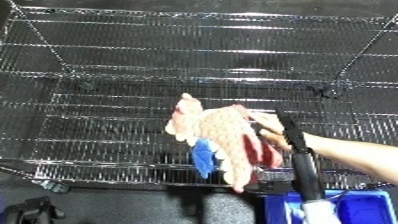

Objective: Pick up the object and place it into the box

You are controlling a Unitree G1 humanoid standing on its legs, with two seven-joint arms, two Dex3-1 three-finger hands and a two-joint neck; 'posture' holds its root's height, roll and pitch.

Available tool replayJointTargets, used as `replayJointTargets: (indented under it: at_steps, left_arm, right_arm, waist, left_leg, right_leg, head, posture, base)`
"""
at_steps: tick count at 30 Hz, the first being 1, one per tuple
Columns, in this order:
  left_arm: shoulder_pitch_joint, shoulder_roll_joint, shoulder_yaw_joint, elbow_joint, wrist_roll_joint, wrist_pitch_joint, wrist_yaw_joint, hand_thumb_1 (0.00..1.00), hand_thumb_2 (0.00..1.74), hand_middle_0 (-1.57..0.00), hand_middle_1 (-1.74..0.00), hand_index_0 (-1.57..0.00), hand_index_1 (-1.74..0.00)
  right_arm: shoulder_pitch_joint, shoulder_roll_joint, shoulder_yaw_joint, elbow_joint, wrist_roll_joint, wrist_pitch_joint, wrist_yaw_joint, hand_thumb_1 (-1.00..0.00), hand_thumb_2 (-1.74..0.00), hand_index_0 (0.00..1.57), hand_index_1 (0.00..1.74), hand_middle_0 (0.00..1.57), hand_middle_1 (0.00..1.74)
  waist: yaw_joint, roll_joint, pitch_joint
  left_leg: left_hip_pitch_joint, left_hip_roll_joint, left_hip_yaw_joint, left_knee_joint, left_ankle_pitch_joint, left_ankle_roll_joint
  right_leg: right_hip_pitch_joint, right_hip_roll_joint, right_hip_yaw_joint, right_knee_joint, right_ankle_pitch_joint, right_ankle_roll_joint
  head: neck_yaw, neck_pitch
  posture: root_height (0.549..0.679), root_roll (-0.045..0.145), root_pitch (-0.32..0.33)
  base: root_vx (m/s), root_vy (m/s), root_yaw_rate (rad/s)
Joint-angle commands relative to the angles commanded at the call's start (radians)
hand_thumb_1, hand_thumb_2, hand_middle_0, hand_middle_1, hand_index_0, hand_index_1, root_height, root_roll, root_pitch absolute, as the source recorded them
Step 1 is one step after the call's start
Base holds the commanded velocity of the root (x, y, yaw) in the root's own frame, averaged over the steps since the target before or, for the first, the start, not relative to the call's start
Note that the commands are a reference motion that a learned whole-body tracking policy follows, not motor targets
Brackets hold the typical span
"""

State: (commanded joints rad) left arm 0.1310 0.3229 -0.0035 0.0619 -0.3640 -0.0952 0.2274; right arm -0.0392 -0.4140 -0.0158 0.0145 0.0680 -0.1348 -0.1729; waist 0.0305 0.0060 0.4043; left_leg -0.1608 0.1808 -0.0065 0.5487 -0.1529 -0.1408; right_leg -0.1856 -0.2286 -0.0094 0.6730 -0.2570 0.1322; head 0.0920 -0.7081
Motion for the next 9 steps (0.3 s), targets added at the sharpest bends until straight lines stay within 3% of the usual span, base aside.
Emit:
replayJointTargets:
  at_steps: [9]
  left_arm:
    - [-0.005, 0.003, -0.013, 0.004, -0.004, 0.002, -0.015, 1.00, 1.74, -1.57, -1.74, -1.57, -1.74]
  right_arm:
    - [-0.037, -0.034, 0.017, 0.011, -0.026, 0.011, 0.010, 0.00, 0.00, 0.00, 0.00, 0.00, 0.00]
  waist:
    - [0.004, 0.002, -0.002]
  left_leg:
    - [-0.004, 0.001, -0.003, 0.008, 0.002, 0.0003]
  right_leg:
    - [-0.009, 0.0007, 0.003, 0.010, 0.002, -0.0018]
  head:
    - [0.036, -0.028]
  posture:
    - [0.640, 0.044, -0.182]
  base:
    - [0.003, -0.020, -0.004]
